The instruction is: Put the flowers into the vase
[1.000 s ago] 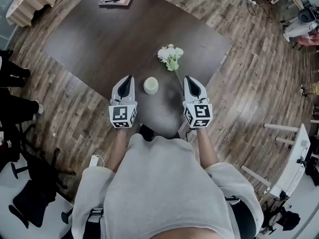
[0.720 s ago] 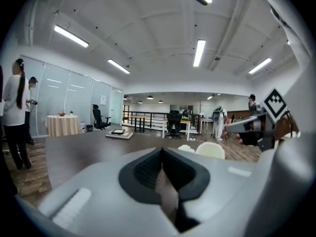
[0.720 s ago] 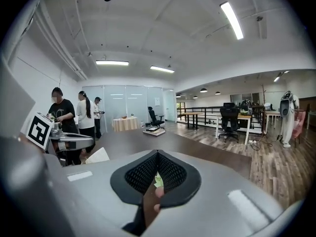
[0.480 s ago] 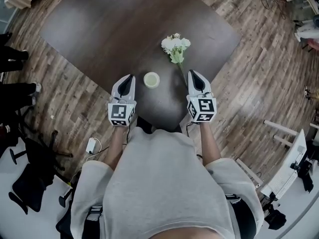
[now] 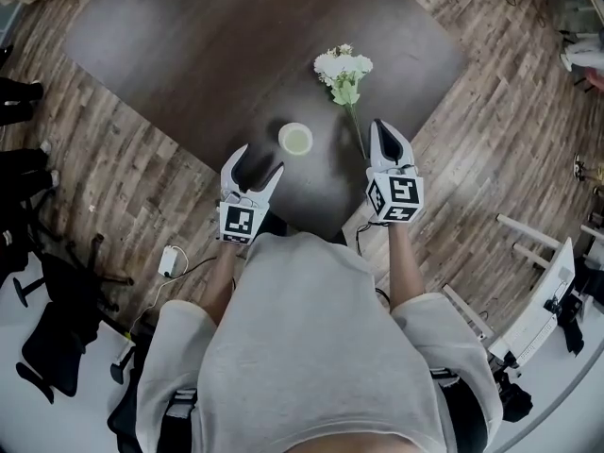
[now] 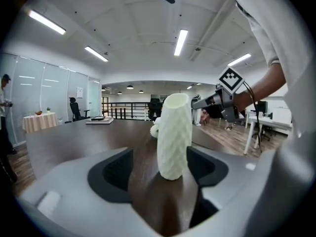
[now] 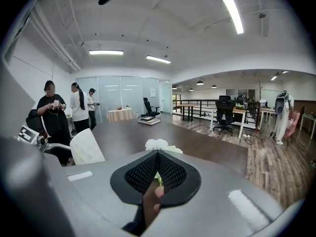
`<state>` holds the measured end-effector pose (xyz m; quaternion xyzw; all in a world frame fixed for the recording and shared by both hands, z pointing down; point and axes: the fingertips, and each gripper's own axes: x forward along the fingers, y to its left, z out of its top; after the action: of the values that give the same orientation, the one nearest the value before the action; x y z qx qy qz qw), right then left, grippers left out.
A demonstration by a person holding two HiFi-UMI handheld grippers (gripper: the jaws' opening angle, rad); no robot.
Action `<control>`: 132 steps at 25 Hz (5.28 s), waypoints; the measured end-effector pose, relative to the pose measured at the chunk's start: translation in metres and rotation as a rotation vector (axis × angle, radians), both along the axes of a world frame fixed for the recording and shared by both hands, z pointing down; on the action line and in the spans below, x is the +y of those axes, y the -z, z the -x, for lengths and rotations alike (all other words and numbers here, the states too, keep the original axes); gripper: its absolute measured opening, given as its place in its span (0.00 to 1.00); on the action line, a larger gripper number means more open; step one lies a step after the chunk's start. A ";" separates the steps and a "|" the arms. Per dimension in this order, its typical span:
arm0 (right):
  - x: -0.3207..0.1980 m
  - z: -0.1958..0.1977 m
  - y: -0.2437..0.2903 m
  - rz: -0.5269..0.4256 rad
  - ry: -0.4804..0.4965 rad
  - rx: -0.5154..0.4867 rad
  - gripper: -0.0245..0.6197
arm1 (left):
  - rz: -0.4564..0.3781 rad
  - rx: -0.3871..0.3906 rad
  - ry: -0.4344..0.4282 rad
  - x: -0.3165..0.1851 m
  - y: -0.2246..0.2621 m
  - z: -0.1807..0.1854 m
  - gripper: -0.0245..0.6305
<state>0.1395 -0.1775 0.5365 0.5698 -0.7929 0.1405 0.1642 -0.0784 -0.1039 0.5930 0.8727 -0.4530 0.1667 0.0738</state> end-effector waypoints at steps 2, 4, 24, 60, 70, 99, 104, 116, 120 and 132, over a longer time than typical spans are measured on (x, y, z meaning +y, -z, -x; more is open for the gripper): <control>0.003 0.003 -0.003 0.004 0.004 0.007 0.04 | -0.010 0.005 -0.029 0.000 -0.003 -0.009 0.61; 0.007 0.006 -0.007 0.007 0.010 0.013 0.04 | -0.016 0.009 -0.065 -0.002 -0.005 -0.019 0.65; 0.016 -0.003 -0.003 -0.001 0.020 0.017 0.04 | -0.083 0.079 -0.134 -0.038 0.022 -0.074 0.59; -0.033 0.013 -0.161 0.624 0.186 0.207 0.27 | -0.089 0.087 -0.133 -0.037 0.023 -0.074 0.56; -0.036 0.009 -0.157 0.591 0.147 0.180 0.08 | -0.087 0.083 -0.130 -0.037 0.022 -0.075 0.56; -0.030 0.110 0.105 -0.126 0.434 -0.379 0.07 | -0.080 0.082 -0.083 -0.037 0.018 -0.076 0.56; -0.019 0.132 0.185 -0.271 0.524 -0.461 0.07 | -0.081 0.084 -0.082 -0.037 0.020 -0.077 0.56; 0.002 0.161 0.179 -0.272 0.614 -0.444 0.07 | -0.084 0.087 -0.077 -0.037 0.020 -0.078 0.56; 0.003 0.160 0.152 -0.234 0.589 -0.469 0.07 | -0.083 0.089 -0.071 -0.040 0.020 -0.077 0.56; 0.022 0.151 0.082 -0.205 0.500 -0.324 0.08 | -0.080 0.094 -0.070 -0.040 0.018 -0.074 0.56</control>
<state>-0.0119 -0.1559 0.4541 0.3410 -0.9342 0.1044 0.0069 -0.0044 -0.1437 0.5750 0.8972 -0.4243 0.1100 0.0542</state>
